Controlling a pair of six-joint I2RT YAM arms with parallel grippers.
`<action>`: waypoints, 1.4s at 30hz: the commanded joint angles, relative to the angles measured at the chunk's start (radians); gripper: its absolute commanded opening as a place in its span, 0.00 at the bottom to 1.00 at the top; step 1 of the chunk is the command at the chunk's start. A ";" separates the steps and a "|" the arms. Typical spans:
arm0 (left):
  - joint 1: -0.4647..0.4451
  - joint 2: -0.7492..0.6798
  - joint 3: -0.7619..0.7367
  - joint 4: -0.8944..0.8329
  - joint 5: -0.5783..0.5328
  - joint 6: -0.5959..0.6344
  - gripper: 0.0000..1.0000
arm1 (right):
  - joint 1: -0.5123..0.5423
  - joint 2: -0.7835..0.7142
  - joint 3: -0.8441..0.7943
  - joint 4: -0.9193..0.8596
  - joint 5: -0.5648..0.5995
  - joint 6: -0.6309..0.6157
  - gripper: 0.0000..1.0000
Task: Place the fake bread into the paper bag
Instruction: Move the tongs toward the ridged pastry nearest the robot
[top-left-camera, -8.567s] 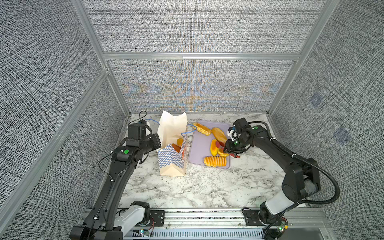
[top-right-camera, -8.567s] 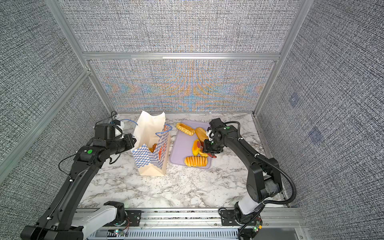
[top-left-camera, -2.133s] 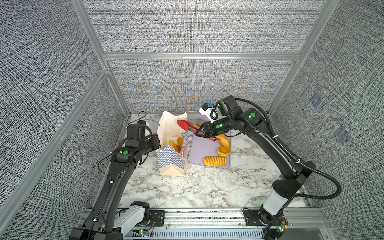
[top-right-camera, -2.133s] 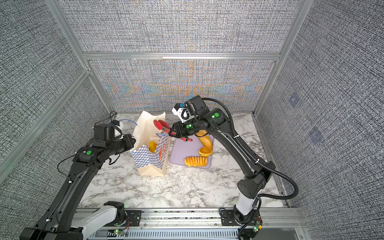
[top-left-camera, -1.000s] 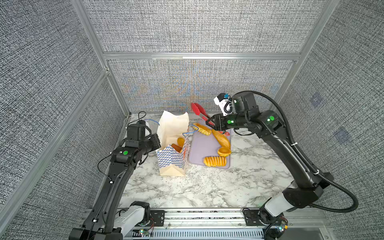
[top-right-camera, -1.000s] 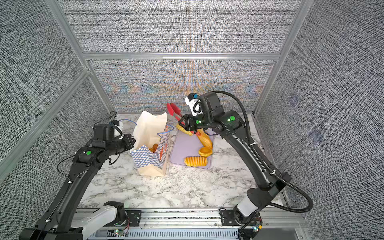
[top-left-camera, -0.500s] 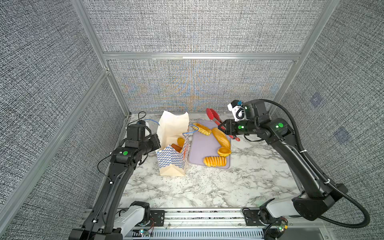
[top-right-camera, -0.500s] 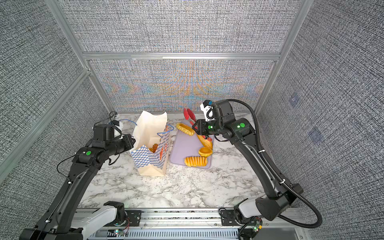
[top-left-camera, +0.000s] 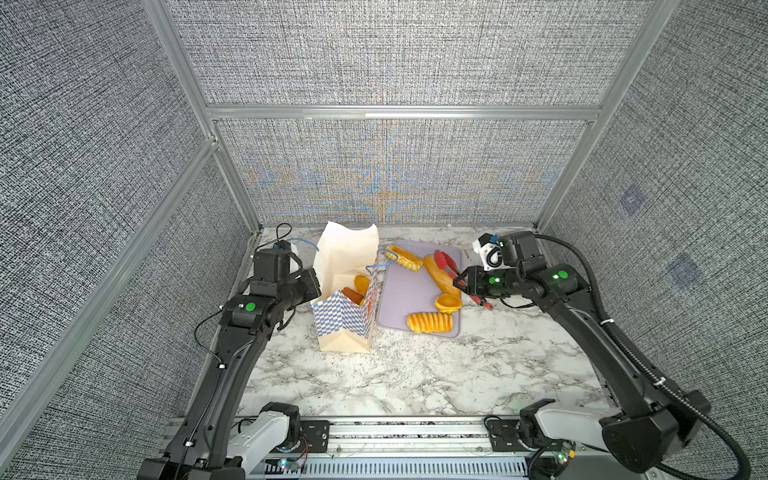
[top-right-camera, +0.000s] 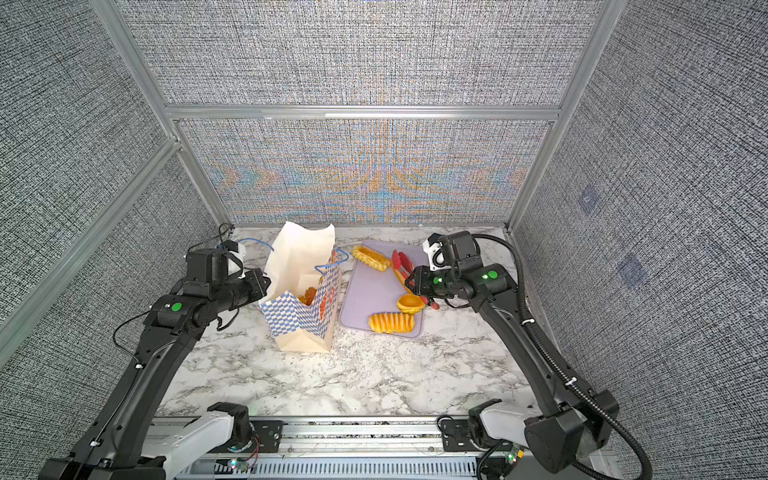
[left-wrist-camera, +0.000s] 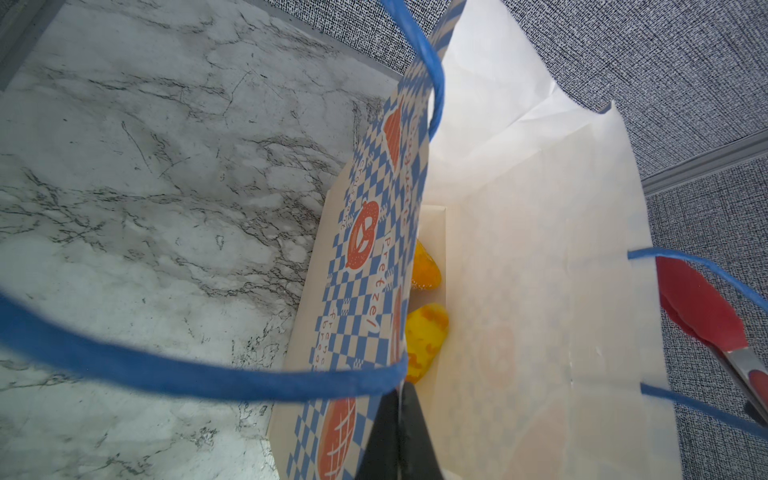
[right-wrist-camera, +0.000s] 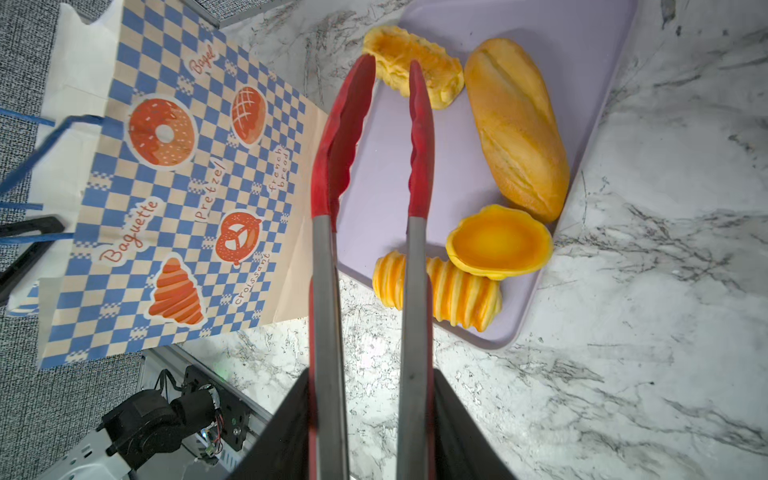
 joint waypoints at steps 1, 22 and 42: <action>0.000 -0.003 -0.004 0.012 0.001 0.010 0.03 | -0.020 -0.022 -0.039 0.045 -0.048 0.033 0.43; 0.001 0.014 -0.010 0.033 0.003 0.016 0.04 | -0.166 -0.189 -0.293 0.001 -0.113 0.125 0.45; 0.000 0.020 -0.011 0.037 0.007 0.021 0.04 | -0.212 -0.203 -0.460 0.086 -0.220 0.207 0.49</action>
